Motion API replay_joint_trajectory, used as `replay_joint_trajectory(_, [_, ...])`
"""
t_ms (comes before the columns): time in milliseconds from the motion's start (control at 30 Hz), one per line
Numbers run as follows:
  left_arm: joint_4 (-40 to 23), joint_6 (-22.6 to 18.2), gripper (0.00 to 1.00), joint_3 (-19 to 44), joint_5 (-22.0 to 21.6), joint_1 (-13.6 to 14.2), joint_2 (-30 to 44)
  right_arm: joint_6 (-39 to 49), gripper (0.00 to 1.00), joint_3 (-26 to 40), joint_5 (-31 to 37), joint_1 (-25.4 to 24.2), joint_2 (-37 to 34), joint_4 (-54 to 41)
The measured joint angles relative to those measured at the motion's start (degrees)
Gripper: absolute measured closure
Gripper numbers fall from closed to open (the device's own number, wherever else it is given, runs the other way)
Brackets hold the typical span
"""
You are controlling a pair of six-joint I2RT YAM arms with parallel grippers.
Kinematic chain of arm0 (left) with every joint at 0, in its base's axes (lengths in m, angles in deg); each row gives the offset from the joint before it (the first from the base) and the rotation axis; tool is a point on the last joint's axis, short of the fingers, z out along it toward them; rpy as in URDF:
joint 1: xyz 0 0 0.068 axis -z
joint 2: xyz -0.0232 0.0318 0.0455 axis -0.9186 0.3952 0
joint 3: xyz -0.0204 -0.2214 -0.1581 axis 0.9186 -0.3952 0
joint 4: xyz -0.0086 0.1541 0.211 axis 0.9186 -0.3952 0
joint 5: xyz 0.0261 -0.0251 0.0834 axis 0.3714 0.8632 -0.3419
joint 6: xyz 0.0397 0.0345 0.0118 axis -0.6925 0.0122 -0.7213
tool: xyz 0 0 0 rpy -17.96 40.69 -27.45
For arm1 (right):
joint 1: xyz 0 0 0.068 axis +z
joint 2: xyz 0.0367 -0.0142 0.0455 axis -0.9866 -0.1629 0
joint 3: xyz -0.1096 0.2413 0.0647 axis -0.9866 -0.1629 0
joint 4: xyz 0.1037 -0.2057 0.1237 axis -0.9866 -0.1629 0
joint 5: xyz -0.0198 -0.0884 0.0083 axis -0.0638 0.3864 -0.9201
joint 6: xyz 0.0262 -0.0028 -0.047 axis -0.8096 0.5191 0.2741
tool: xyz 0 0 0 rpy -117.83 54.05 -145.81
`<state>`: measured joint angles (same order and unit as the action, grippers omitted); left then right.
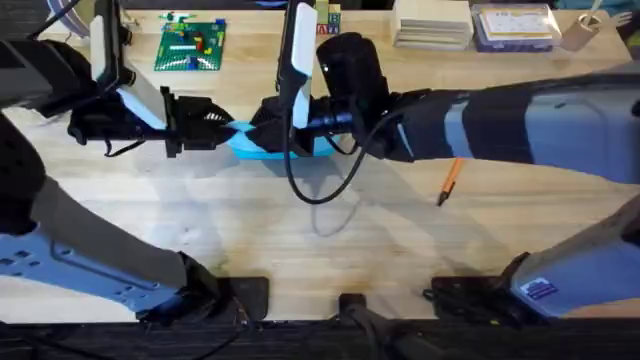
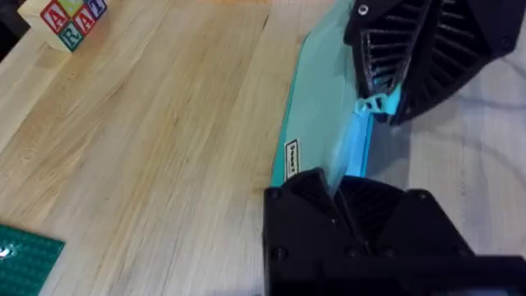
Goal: Unzip the bag, pick up the pens from the table one at a time and place them inside, then zip the bag closed.
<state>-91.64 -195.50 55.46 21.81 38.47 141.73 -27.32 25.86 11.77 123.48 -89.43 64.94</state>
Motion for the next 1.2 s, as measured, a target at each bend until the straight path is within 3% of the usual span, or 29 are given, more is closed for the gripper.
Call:
replay_joint_trajectory(567, [0.36, 0.0, 0.959, 0.33, -0.24, -0.24, 0.01, -7.58, 0.973, 1.33, 3.05, 2.23, -1.4, 1.65])
replay_joint_trajectory(733, [0.37, 0.0, 0.959, 0.34, -0.37, -0.29, 0.0, -9.63, 0.973, 5.43, 3.85, 2.72, -1.4, -6.68])
replay_joint_trajectory(1200, [0.9, -0.2, 0.959, 0.37, -0.85, -0.41, 0.0, -10.25, 0.973, 11.22, 5.13, 4.63, -7.03, -6.87])
